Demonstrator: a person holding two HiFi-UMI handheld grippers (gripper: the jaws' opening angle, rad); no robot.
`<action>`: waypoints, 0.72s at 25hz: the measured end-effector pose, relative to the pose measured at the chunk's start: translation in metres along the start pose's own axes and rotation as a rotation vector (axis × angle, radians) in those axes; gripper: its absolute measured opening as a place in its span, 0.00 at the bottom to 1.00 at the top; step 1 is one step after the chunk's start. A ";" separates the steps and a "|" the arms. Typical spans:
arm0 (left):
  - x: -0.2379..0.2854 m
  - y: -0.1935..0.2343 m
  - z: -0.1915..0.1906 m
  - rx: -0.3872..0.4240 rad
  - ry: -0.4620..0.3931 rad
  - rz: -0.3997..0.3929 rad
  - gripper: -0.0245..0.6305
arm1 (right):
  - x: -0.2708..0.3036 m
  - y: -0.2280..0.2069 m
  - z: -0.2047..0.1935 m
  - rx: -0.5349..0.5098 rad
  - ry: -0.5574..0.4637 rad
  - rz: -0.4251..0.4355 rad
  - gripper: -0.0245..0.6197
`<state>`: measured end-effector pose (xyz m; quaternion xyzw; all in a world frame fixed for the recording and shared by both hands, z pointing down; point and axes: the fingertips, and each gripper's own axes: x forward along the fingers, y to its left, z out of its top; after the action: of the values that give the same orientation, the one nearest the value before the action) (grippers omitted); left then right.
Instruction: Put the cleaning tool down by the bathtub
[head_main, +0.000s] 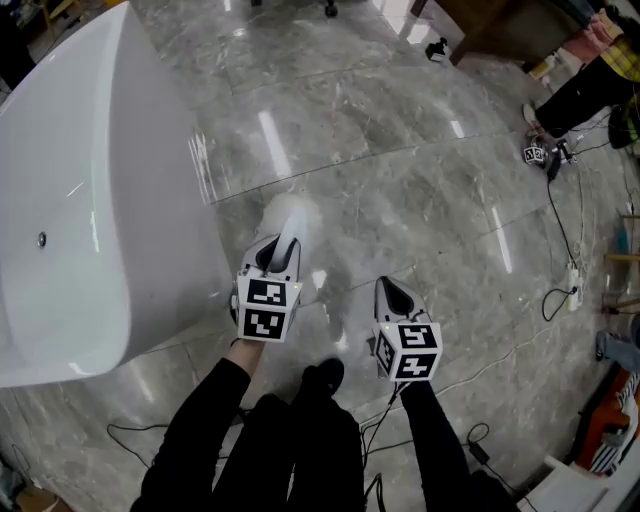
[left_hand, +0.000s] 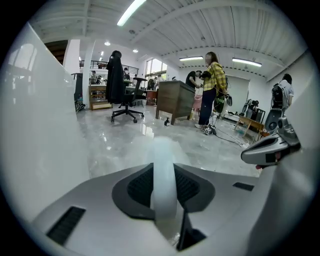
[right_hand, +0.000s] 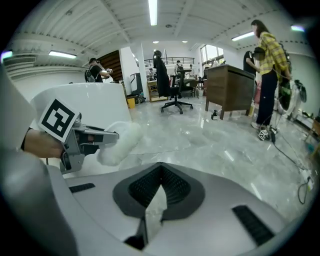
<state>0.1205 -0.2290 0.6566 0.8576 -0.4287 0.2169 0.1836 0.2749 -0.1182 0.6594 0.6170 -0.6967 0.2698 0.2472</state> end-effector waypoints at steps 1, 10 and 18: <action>0.007 0.004 -0.006 -0.003 -0.001 0.005 0.18 | 0.009 0.000 -0.001 -0.007 -0.007 0.007 0.04; 0.073 0.034 -0.070 -0.036 0.021 0.056 0.18 | 0.077 -0.020 -0.023 -0.030 -0.043 0.021 0.04; 0.111 0.059 -0.138 -0.121 0.100 0.134 0.18 | 0.118 -0.030 -0.046 -0.111 -0.060 0.028 0.04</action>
<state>0.1032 -0.2660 0.8385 0.8024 -0.4878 0.2448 0.2413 0.2915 -0.1751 0.7754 0.6001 -0.7264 0.2155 0.2563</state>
